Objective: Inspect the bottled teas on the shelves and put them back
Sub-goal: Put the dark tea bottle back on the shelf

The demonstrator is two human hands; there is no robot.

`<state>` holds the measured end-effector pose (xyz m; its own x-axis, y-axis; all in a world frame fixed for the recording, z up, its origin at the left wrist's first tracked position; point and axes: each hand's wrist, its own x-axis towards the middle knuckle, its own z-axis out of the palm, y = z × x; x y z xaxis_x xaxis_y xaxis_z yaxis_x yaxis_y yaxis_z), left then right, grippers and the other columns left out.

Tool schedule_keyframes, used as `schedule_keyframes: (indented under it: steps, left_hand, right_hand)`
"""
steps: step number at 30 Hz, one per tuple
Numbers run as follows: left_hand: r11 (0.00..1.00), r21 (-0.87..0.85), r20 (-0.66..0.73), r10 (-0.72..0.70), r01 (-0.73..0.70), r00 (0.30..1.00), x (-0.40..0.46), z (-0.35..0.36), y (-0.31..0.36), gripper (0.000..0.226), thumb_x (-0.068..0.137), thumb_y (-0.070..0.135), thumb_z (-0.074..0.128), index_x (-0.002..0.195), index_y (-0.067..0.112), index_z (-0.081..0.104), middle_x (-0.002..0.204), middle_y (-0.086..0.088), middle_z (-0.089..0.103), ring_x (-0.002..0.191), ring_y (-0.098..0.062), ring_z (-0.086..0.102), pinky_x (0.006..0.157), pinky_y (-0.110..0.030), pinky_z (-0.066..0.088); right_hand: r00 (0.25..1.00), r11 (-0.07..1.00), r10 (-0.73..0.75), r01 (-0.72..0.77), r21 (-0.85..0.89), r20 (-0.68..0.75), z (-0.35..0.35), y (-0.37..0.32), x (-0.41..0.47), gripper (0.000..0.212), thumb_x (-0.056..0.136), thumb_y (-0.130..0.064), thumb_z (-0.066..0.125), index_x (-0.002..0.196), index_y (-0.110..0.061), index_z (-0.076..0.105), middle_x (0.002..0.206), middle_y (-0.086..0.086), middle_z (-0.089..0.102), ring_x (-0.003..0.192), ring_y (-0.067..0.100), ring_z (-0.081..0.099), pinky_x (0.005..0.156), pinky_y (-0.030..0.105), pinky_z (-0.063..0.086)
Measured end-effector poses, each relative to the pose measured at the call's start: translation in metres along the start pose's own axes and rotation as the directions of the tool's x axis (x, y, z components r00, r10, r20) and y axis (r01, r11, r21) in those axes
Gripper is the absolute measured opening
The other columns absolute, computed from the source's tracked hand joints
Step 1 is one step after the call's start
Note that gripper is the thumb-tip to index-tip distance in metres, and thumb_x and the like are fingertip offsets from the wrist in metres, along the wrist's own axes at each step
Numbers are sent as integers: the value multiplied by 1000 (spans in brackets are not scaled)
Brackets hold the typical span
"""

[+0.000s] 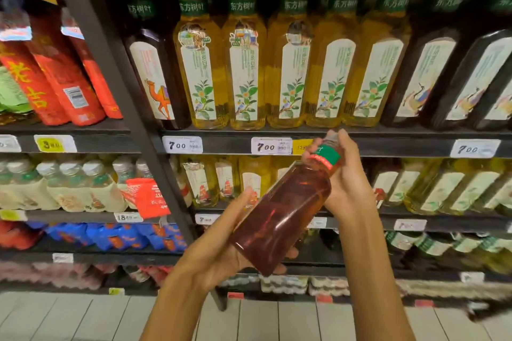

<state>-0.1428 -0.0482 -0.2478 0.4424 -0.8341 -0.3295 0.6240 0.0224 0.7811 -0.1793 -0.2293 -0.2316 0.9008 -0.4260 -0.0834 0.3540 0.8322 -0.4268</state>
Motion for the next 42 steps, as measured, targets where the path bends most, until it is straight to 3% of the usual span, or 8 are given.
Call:
schedule_keyframes:
  steps: [5, 9, 16, 25, 29, 34, 38, 42]
  left_hand:
    - [952, -292, 175, -46, 96, 984, -11, -8, -23, 48, 84, 35, 61, 119, 2, 63, 109, -27, 63, 70, -37, 67, 55, -36, 57]
    - [908, -412, 323, 62, 81, 944, -13, 3, -25, 51, 90, 20, 60, 130, -9, 48, 120, -34, 54, 77, -38, 66, 63, -38, 57]
    - [998, 42, -55, 43, -40, 998, -9, -24, -28, 59, 76, 63, 58, 110, 17, 71, 115, -18, 68, 105, -33, 66, 81, -50, 56]
    - [986, -93, 69, 147, -141, 987, -13, -14, -30, 51, 75, 59, 63, 113, 24, 70, 105, -15, 72, 87, -30, 71, 67, -41, 58]
    - [979, -200, 239, 77, -28, 968, -10, -12, -30, 57, 88, 54, 54, 127, 13, 59, 108, -23, 67, 86, -34, 70, 59, -34, 60]
    - [971, 167, -83, 187, -172, 979, -10, -12, -30, 51, 77, 60, 59, 117, 30, 67, 114, -5, 71, 103, -19, 68, 77, -31, 58]
    - [883, 397, -52, 294, -250, 954, -9, 0, -25, 51, 72, 78, 50, 111, 49, 64, 115, 9, 70, 109, -9, 65, 79, -18, 53]
    - [892, 324, -65, 353, -315, 933, -4, 4, -32, 43, 73, 74, 47, 102, 50, 68, 109, 9, 72, 102, -10, 68, 75, -19, 55]
  right_hand:
    - [991, 981, -109, 120, -153, 80, -4, 4, -9, 30, 81, -35, 59, 101, -13, 53, 79, 8, 62, 71, 19, 64, 69, 31, 56]
    - [988, 997, -65, 69, -25, 141, 6, 13, -12, 35, 80, -38, 56, 103, -12, 52, 75, 5, 65, 71, 19, 67, 69, 29, 57]
    - [986, 976, -107, 128, -177, 125, 11, 11, -16, 21, 85, -33, 62, 94, -17, 51, 68, 1, 62, 56, 12, 59, 62, 29, 54]
    - [984, 926, -109, 151, -345, 140, 22, 5, -21, 59, 76, -50, 57, 120, -11, 51, 89, 8, 72, 77, 20, 70, 66, 34, 58]
    - [987, 931, -46, 97, -353, 152, 24, 10, -25, 34, 92, -44, 46, 109, -16, 54, 84, 6, 73, 76, 19, 72, 68, 30, 58]
    - [969, 877, -170, 232, -421, 181, 31, 8, -32, 29, 85, -37, 62, 104, -15, 56, 72, 3, 67, 66, 18, 69, 62, 30, 56]
    - [945, 808, -276, 328, -489, 178, 37, 11, -37, 44, 79, -38, 65, 113, -13, 53, 74, 2, 67, 68, 16, 68, 60, 28, 56]
    - [962, 832, -245, 271, -484, 118, 39, 13, -37, 64, 74, -45, 62, 124, -7, 53, 75, 3, 70, 73, 16, 71, 60, 27, 57]
